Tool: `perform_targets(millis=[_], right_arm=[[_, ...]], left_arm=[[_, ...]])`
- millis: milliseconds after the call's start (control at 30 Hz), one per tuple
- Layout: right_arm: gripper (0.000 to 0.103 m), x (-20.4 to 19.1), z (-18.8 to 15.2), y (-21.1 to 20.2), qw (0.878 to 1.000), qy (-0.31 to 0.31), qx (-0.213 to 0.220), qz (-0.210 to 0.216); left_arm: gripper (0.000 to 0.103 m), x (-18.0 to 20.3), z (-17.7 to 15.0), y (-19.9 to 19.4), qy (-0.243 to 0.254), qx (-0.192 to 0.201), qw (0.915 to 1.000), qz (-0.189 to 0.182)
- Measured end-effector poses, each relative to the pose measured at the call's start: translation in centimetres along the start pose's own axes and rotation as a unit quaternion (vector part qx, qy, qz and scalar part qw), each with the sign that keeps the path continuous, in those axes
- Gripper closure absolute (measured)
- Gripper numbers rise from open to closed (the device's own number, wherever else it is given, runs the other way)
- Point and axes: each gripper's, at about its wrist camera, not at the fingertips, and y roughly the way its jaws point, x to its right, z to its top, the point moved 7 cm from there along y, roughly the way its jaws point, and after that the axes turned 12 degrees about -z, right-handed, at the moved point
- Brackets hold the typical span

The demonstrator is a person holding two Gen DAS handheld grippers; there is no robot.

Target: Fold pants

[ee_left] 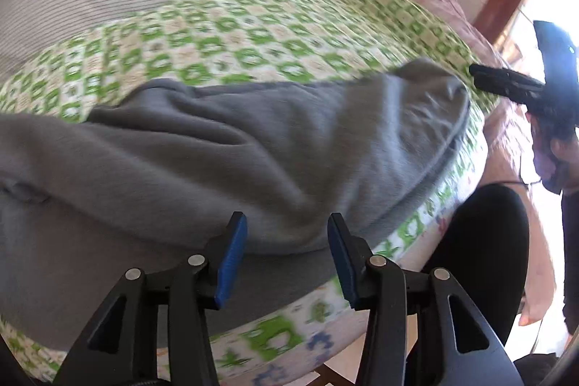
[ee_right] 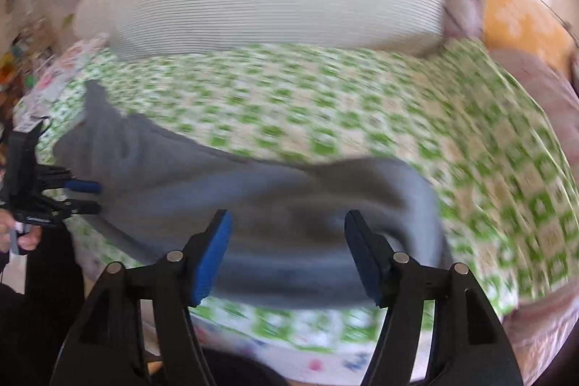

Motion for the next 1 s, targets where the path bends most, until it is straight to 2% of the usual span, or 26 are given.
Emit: perform_targets(millis=[133,300,400,533,567,733,833,1000], right_arm=[[0.037,-6.5,2.1,1.3,0.998,-0.05,0.0,0.04],[0.037,-14.7,3.6,4.0,0.99,-0.09,-0.01,0.107],[0.037,-19.0,3.6,5.0,0.985,-0.111,-0.017,0.134],[0.037,-23.9,3.9,5.9,0.978,-0.134,-0.018,0.16],[0.037,-24.9,4.0,6.1,0.976,-0.139,-0.016,0.164],[0.034,-28.6,4.6,7.1,0.972,-0.17,-0.01,0.162],[0.032,-30.2,4.5,7.8,0.969,-0.191,-0.01,0.156],[0.031,-31.3,4.6,9.1,0.967,-0.207,-0.013,0.146]], left_arm=[[0.043,-4.0,-0.3,-2.6,-0.048,0.023,0.9984,0.019],[0.038,-10.4,0.0,-6.8,-0.109,0.057,0.9906,0.059],[0.034,-14.3,0.4,-9.4,-0.15,0.081,0.9821,0.079],[0.032,-19.7,0.6,-12.8,-0.21,0.118,0.9646,0.108],[0.032,-21.3,0.8,-13.6,-0.226,0.126,0.9591,0.116],[0.03,-26.4,1.8,-15.1,-0.259,0.139,0.9436,0.153],[0.03,-28.5,2.4,-14.8,-0.273,0.135,0.9377,0.167],[0.029,-31.2,3.7,-14.3,-0.274,0.125,0.9335,0.195]])
